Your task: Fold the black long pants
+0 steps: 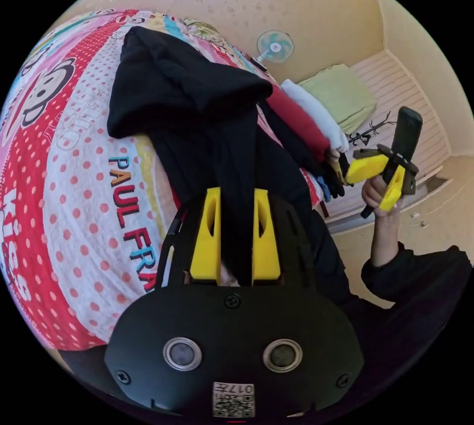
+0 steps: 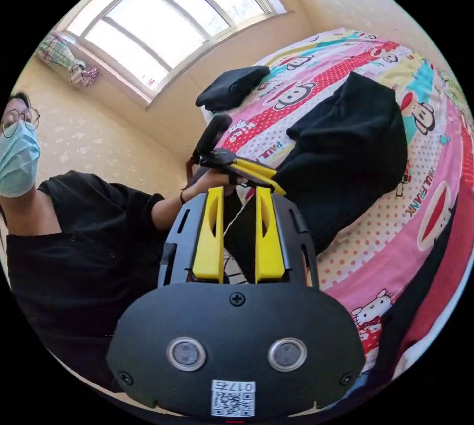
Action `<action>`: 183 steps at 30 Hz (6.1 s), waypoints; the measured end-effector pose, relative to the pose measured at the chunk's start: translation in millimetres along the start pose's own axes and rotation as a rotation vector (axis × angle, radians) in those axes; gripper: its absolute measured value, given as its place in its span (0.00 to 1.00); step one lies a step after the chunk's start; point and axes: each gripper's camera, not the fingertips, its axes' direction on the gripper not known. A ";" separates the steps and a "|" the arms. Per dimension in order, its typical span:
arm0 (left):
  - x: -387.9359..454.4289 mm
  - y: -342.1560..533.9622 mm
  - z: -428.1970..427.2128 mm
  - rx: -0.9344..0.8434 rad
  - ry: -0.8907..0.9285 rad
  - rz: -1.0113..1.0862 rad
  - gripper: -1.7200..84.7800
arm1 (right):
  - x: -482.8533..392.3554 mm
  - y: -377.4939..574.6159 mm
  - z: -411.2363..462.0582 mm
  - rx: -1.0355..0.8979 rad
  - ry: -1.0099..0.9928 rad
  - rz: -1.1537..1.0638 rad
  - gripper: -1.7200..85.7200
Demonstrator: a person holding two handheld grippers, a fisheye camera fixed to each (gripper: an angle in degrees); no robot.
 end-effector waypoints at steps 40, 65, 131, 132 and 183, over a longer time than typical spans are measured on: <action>14.8 76.1 -0.1 -0.039 -0.052 0.127 0.12 | 44.0 -132.3 298.2 -0.342 0.567 -0.078 0.27; 17.3 51.0 -31.0 -0.044 -0.006 0.095 0.12 | 6.6 -175.0 336.0 -0.385 0.825 -0.083 0.09; 25.8 -48.4 -37.9 0.100 0.018 -0.337 0.19 | -104.9 -193.9 -61.3 0.285 0.687 0.068 0.06; 32.2 -47.1 -35.1 0.086 -0.023 -0.323 0.18 | -107.4 -195.1 -62.7 0.283 0.697 0.066 0.06; 120.5 71.5 89.8 -0.076 -0.072 -0.041 0.01 | 10.7 269.0 -100.4 0.566 -0.524 0.847 0.27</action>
